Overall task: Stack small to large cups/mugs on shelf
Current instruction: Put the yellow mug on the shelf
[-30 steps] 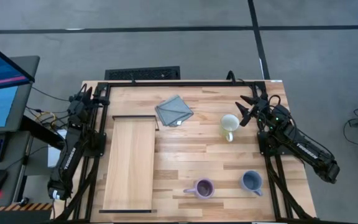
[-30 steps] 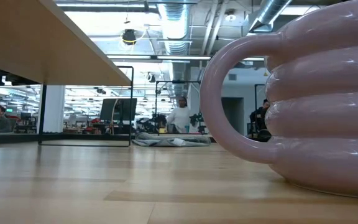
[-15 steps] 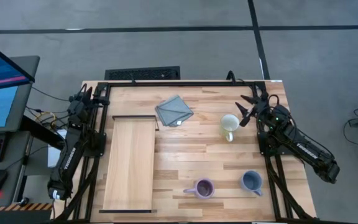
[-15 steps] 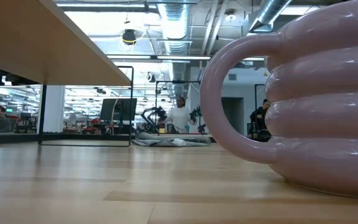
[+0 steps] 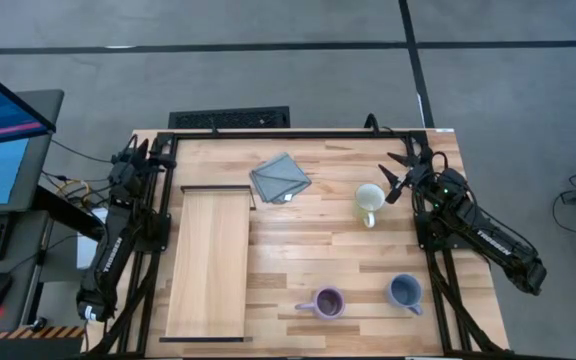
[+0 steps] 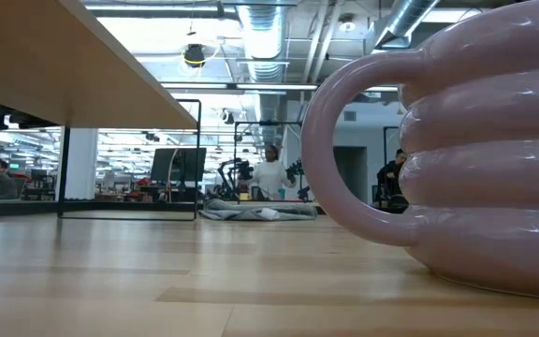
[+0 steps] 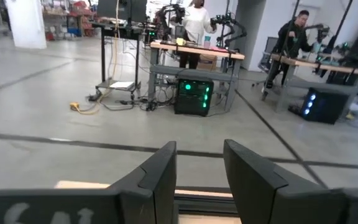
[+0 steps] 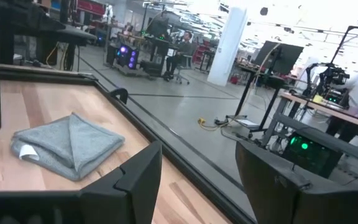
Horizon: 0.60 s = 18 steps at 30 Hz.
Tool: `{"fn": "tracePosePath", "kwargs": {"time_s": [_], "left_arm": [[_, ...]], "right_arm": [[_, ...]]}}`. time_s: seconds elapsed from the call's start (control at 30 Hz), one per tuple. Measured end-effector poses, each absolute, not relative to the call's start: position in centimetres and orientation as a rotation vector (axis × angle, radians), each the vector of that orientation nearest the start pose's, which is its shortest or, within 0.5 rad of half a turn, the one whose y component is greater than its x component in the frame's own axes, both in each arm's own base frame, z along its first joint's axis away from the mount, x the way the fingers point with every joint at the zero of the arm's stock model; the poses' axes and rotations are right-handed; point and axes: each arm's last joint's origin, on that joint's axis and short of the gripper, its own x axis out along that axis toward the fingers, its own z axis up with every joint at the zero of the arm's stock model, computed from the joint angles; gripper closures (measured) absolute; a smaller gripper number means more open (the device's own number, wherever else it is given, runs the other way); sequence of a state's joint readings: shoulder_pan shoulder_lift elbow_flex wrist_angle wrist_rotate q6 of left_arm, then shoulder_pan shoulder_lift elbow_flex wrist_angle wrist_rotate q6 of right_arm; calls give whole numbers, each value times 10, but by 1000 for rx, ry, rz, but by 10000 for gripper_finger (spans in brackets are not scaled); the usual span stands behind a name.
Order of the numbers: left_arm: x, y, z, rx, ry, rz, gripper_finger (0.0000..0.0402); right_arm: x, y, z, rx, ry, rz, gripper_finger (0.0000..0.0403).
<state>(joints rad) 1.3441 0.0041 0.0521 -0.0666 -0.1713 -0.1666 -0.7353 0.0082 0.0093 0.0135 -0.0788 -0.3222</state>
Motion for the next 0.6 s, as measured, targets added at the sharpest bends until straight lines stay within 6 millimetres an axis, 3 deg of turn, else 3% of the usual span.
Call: {"fn": "tracePosePath", "kwargs": {"time_s": [0.2,0.43,0.6], "left_arm": [[23,92,179,-108,-118,1275,278],[23,91,185,-200,-263,1254,278],[23,91,184,-211,-266,1253,278]], "right_arm": [[74,-64,167,-317,92,-653,173],[74,-64,167,-317,92,-653,173],[74,-64,167,-317,92,-653,173]]}}
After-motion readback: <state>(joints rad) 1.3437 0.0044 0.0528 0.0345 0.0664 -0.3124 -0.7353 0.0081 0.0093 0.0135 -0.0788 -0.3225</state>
